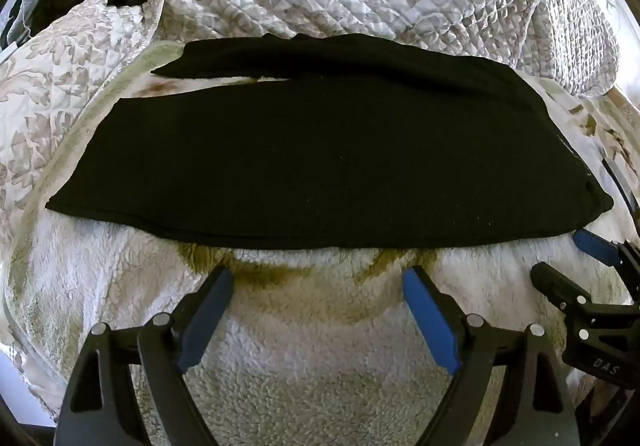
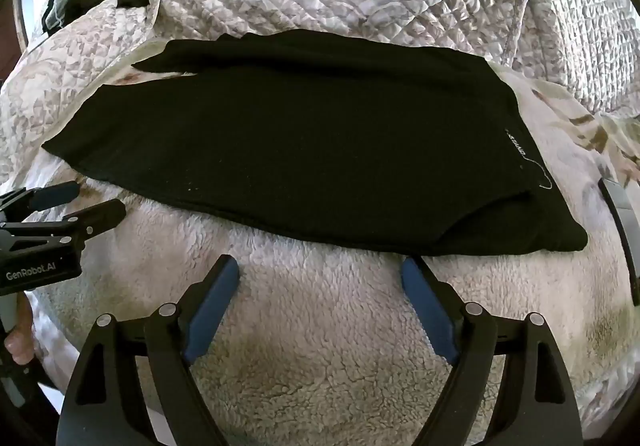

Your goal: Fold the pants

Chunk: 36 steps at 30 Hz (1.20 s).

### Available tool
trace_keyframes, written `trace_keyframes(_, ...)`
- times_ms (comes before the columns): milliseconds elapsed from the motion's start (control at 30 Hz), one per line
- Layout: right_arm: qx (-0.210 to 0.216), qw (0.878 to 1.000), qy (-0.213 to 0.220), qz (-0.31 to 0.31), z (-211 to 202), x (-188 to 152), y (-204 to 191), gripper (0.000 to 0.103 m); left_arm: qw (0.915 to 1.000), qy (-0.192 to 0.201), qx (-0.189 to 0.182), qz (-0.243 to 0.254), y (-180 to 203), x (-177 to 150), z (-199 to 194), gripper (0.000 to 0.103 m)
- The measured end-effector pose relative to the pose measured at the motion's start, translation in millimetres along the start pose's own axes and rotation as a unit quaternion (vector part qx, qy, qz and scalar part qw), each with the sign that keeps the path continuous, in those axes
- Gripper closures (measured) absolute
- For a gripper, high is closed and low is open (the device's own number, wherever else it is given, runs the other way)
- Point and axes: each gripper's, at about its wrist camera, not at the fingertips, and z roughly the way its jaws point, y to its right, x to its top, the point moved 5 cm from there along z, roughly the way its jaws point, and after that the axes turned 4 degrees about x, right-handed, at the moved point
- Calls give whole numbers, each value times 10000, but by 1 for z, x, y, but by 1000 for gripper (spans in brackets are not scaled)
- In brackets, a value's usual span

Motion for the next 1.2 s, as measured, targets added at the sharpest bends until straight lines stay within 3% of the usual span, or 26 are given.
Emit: trace_keyframes(1200, -25, 10000, 30, -42, 0, 0, 0, 18, 10000, -37, -35, 18, -6, 1, -1, 13)
